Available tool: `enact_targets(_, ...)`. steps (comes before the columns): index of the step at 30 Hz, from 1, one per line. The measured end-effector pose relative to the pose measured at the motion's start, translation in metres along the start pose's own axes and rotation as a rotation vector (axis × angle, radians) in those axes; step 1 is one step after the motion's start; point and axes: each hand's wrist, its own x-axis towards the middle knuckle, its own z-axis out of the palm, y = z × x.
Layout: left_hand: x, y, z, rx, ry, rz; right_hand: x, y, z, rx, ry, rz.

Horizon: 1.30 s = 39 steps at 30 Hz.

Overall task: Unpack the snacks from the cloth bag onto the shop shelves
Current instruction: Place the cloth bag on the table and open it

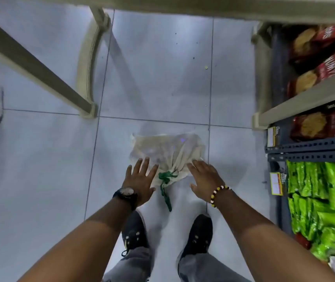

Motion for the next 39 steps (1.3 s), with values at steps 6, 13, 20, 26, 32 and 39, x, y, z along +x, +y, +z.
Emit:
enact_targets(6, 0.046, -0.004, 0.041, 0.165, 0.123, 0.049, 0.054, 0.013, 0.045, -0.113, -0.078, -0.005)
enact_targets(13, 0.092, -0.012, 0.058, 0.264, 0.118, 0.038, 0.1, 0.015, 0.066, -0.21, -0.101, 0.02)
enact_targets(20, 0.098, -0.006, 0.019, -0.097, 0.069, -0.062, 0.095, 0.015, 0.054, 0.001, 0.035, 0.058)
enact_targets(26, 0.057, 0.002, -0.042, -0.525, 0.245, -0.215, 0.065, 0.003, -0.016, 0.262, 0.225, 0.119)
enact_targets(32, -0.004, -0.002, -0.117, -0.563, 0.366, -0.207, 0.006, -0.019, -0.066, 0.294, 0.366, 0.16)
enact_targets(39, -0.117, 0.025, -0.209, -0.607, 0.497, -0.096, -0.098, -0.068, -0.154, 0.362, 0.595, 0.152)
